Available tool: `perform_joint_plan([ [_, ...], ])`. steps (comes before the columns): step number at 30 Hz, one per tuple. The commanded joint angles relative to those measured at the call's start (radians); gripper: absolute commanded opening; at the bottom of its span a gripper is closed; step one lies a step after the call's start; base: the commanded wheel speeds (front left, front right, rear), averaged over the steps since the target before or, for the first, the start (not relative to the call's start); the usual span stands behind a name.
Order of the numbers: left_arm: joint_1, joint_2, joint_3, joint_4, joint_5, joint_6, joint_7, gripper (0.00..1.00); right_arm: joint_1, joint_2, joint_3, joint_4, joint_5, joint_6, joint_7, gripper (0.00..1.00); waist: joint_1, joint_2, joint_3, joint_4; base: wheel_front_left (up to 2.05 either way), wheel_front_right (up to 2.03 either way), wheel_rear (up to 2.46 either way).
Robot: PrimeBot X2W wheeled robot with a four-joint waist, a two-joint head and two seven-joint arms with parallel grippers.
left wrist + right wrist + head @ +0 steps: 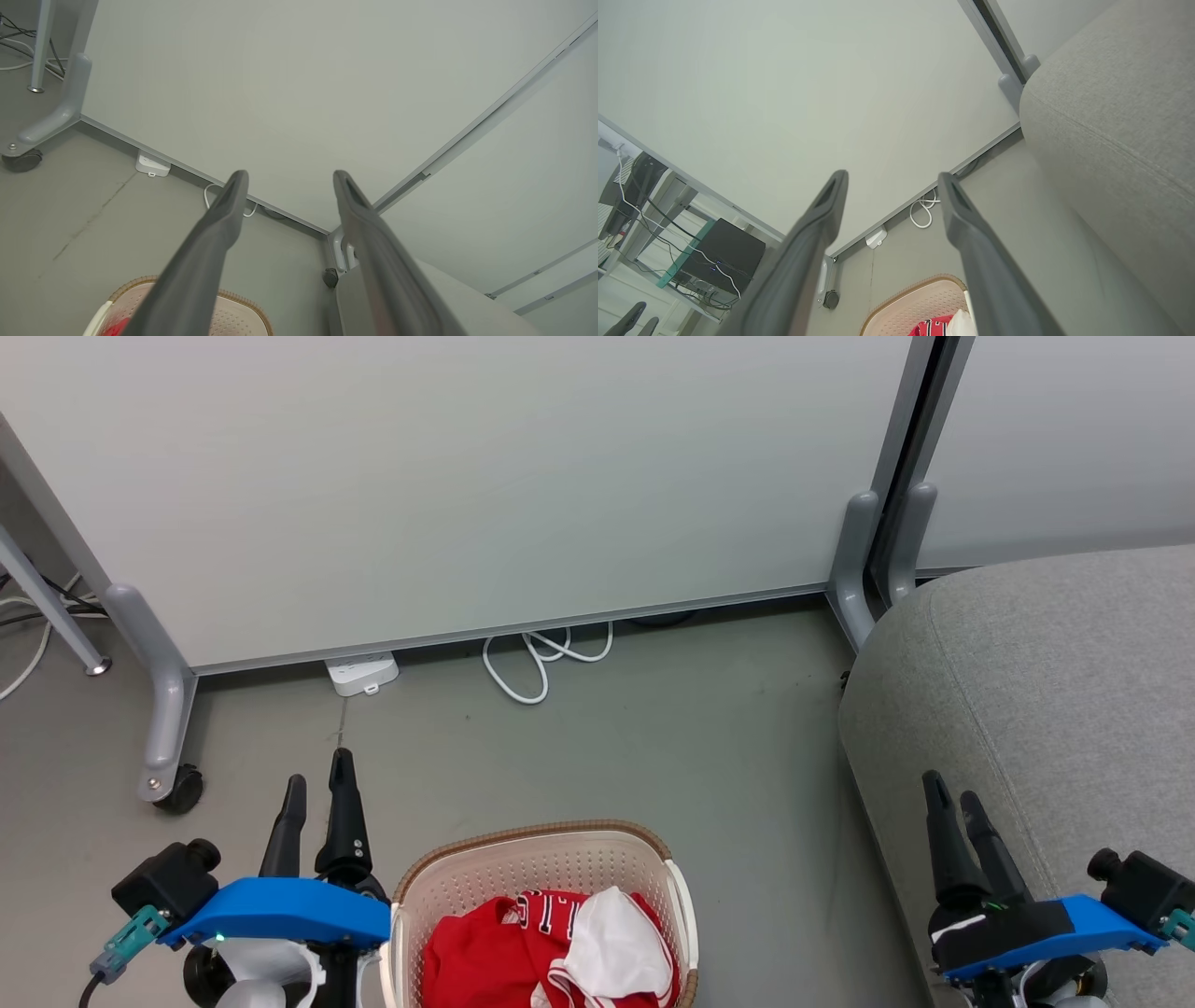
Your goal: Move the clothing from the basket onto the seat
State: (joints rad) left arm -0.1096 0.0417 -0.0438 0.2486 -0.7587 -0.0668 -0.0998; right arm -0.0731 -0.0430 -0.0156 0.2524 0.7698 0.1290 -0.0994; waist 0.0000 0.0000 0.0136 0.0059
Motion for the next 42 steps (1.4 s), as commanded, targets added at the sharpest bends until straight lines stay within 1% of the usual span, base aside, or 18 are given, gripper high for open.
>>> perform_joint_plan([
  [1, -0.029, 0.008, -0.007, -0.005, 0.040, 0.005, -0.013, 1.00, -0.018, -0.007, 0.005, -0.005, -0.043, 0.001, -0.013, 1.00, 0.0000, 0.0000, 0.000, 0.001, 0.00, 0.00, 0.00],
  [17, -0.036, 0.009, -0.052, 0.026, 0.226, 0.011, -0.057, 1.00, -0.012, -0.008, 0.027, 0.015, -0.230, 0.002, -0.057, 1.00, 0.0000, 0.0000, -0.005, 0.006, 0.00, 0.00, 0.00],
  [42, -0.047, 0.010, -0.104, 0.059, 0.457, 0.021, -0.113, 1.00, -0.012, -0.009, 0.056, 0.034, -0.446, 0.002, -0.113, 1.00, 0.0000, 0.0000, -0.002, 0.015, 0.00, 0.00, 0.00],
])
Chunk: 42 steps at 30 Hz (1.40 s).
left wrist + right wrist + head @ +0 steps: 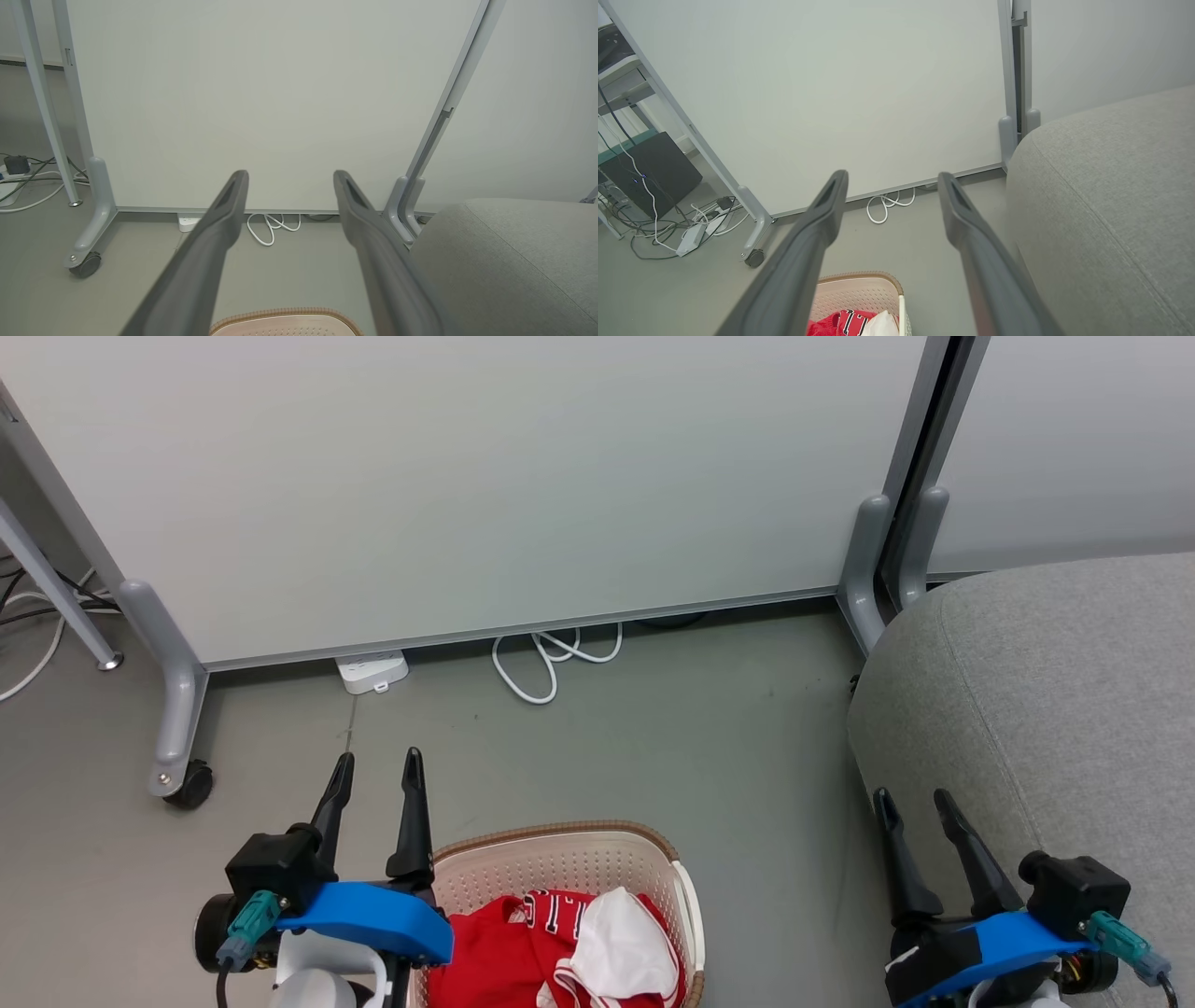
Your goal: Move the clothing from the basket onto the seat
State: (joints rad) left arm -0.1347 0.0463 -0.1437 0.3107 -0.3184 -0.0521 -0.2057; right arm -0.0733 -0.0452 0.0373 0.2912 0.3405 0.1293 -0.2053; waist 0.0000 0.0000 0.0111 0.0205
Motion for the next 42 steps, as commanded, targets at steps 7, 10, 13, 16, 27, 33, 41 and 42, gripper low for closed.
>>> perform_joint_plan([
  [7, -0.024, 0.005, -0.016, 0.005, 0.071, 0.009, -0.021, 1.00, -0.013, -0.007, 0.009, -0.002, -0.075, 0.002, -0.022, 1.00, 0.0000, 0.0000, 0.001, 0.004, 0.00, 0.00, 0.00],
  [10, -0.026, 0.005, -0.019, 0.010, 0.092, 0.007, -0.028, 1.00, -0.014, -0.008, 0.013, -0.001, -0.099, 0.002, -0.029, 1.00, 0.0000, 0.0000, 0.002, 0.005, 0.00, 0.00, 0.00],
  [13, -0.027, 0.005, -0.022, 0.015, 0.112, 0.006, -0.033, 1.00, -0.014, -0.008, 0.016, 0.000, -0.119, 0.002, -0.034, 1.00, 0.0000, 0.0000, 0.002, 0.005, 0.00, 0.00, 0.00],
  [16, -0.028, 0.005, -0.025, 0.021, 0.130, 0.006, -0.038, 1.00, -0.012, -0.008, 0.020, 0.002, -0.143, 0.002, -0.037, 1.00, 0.0000, 0.0000, 0.003, 0.005, 0.00, 0.00, 0.00],
  [27, -0.033, 0.005, -0.045, 0.042, 0.192, 0.010, -0.057, 1.00, -0.014, -0.008, 0.027, 0.020, -0.222, 0.002, -0.058, 1.00, 0.0000, 0.0000, 0.004, 0.008, 0.00, 0.00, 0.00],
  [33, -0.034, 0.005, -0.046, 0.059, 0.192, 0.012, -0.061, 1.00, -0.016, -0.008, 0.027, 0.033, -0.227, 0.002, -0.061, 1.00, 0.0000, 0.0000, 0.003, 0.008, 0.00, 0.00, 0.00],
  [41, -0.038, 0.005, -0.048, 0.079, 0.183, 0.013, -0.061, 1.00, -0.018, -0.008, 0.026, 0.042, -0.226, 0.002, -0.061, 1.00, 0.0000, 0.0000, 0.003, 0.010, 0.00, 0.00, 0.00],
  [42, -0.038, 0.005, -0.048, 0.081, 0.183, 0.012, -0.061, 1.00, -0.018, -0.008, 0.025, 0.042, -0.226, 0.002, -0.061, 1.00, 0.0000, 0.0000, 0.003, 0.011, 0.00, 0.00, 0.00],
])
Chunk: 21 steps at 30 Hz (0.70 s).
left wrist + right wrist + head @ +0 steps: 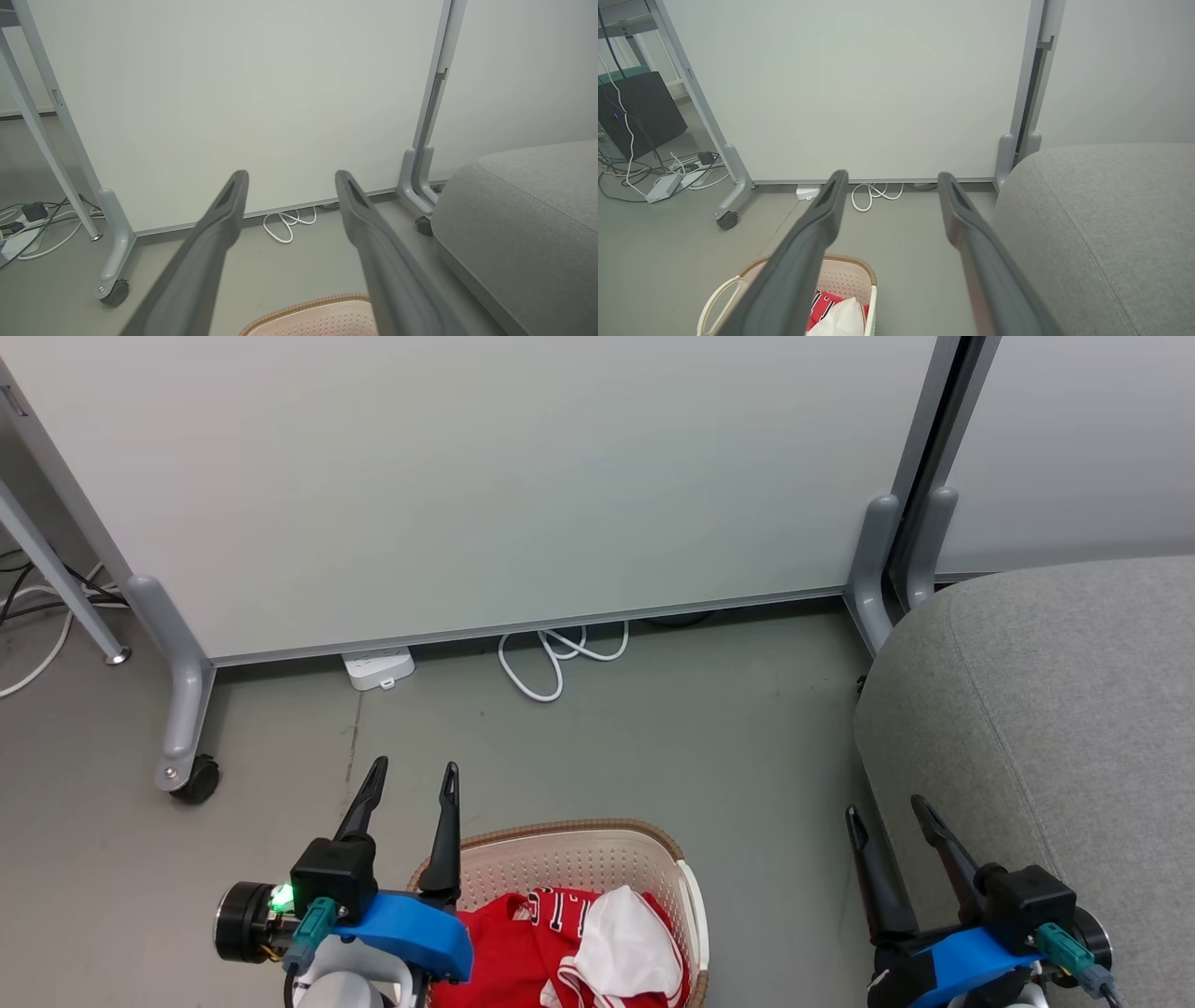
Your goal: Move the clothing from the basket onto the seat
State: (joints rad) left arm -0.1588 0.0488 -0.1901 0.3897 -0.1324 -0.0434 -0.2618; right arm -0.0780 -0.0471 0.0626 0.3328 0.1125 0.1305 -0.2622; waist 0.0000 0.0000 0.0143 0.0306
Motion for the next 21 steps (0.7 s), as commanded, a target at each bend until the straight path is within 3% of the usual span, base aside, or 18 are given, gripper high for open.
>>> perform_joint_plan([
  [1, -0.013, 0.003, -0.001, 0.004, -0.004, 0.003, -0.005, 1.00, -0.013, -0.006, 0.000, 0.001, 0.003, 0.000, -0.004, 1.00, 0.0000, 0.0000, 0.000, 0.001, 0.00, 0.00, 0.00],
  [14, -0.011, 0.003, 0.000, 0.015, -0.003, 0.003, -0.005, 1.00, -0.013, -0.006, 0.004, 0.007, 0.005, 0.000, -0.004, 1.00, 0.0000, 0.0000, 0.000, 0.000, 0.00, 0.00, 0.00],
  [21, -0.043, 0.003, -0.010, 0.041, 0.020, -0.019, -0.005, 1.00, -0.022, -0.006, 0.006, 0.005, 0.003, 0.000, -0.004, 1.00, 0.0000, 0.0000, 0.016, -0.009, 0.00, 0.00, 0.00],
])
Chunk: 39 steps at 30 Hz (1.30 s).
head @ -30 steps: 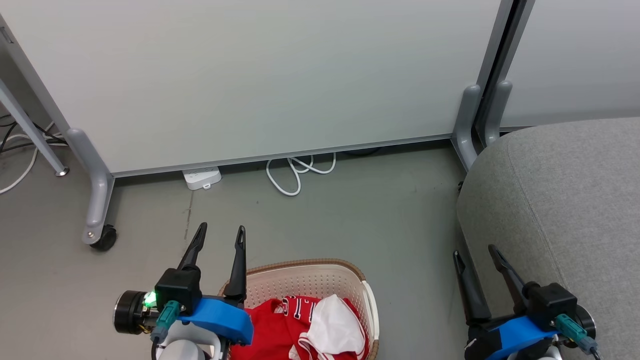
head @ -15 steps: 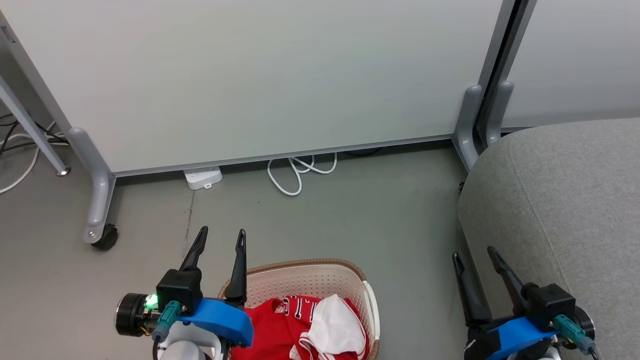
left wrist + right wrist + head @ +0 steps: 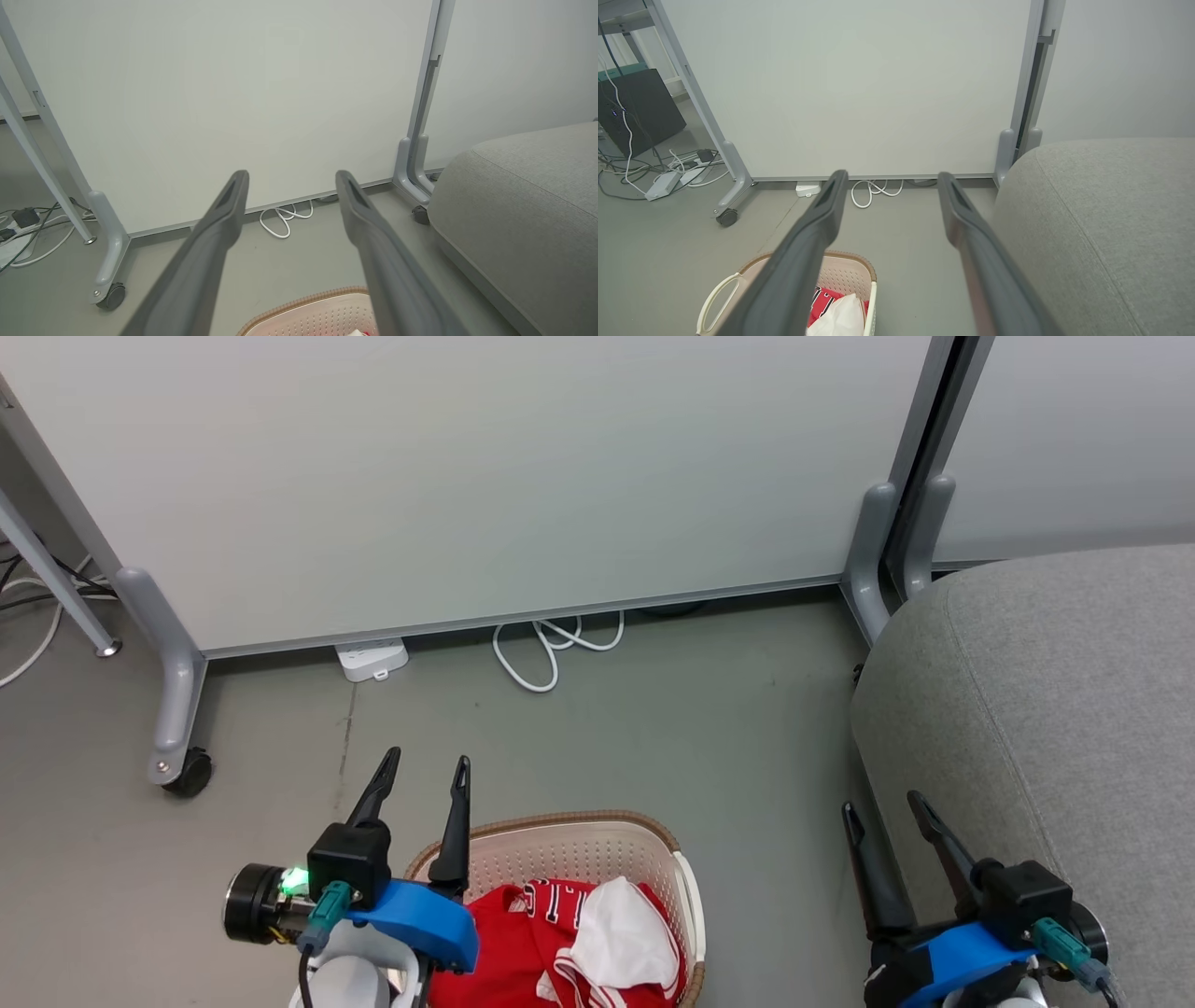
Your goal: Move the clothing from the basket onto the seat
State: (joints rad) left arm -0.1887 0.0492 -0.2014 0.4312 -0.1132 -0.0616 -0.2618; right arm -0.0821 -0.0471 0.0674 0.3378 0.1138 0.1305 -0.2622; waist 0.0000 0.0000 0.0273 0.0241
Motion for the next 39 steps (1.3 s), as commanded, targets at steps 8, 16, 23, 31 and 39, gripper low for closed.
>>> perform_joint_plan([
  [8, -0.118, 0.031, -0.025, 0.106, 0.063, -0.043, -0.005, 1.00, -0.053, -0.006, 0.011, -0.013, -0.003, 0.000, -0.004, 1.00, 0.0000, 0.0000, 0.079, -0.046, 0.00, 0.00, 0.00],
  [16, -0.225, 0.071, -0.098, 0.256, 0.092, -0.063, -0.004, 1.00, -0.112, -0.005, 0.017, -0.026, 0.005, 0.000, -0.004, 1.00, 0.0000, 0.0000, 0.182, -0.104, 0.00, 0.00, 0.00],
  [23, -0.325, 0.099, -0.206, 0.397, 0.117, -0.070, -0.004, 1.00, -0.180, -0.005, 0.027, -0.048, 0.017, 0.000, -0.004, 1.00, 0.0000, 0.0000, 0.301, -0.149, 0.00, 0.00, 0.00],
  [31, -0.459, 0.141, -0.379, 0.567, 0.105, -0.069, -0.004, 1.00, -0.274, -0.005, 0.045, -0.075, 0.031, 0.000, -0.004, 1.00, 0.0000, 0.0000, 0.460, -0.194, 0.00, 0.00, 0.00],
  [39, -0.566, 0.171, -0.503, 0.746, 0.078, -0.069, 0.012, 1.00, -0.350, -0.005, 0.062, -0.103, 0.044, 0.000, -0.004, 1.00, 0.0000, 0.0000, 0.598, -0.228, 0.00, 0.00, 0.00],
])
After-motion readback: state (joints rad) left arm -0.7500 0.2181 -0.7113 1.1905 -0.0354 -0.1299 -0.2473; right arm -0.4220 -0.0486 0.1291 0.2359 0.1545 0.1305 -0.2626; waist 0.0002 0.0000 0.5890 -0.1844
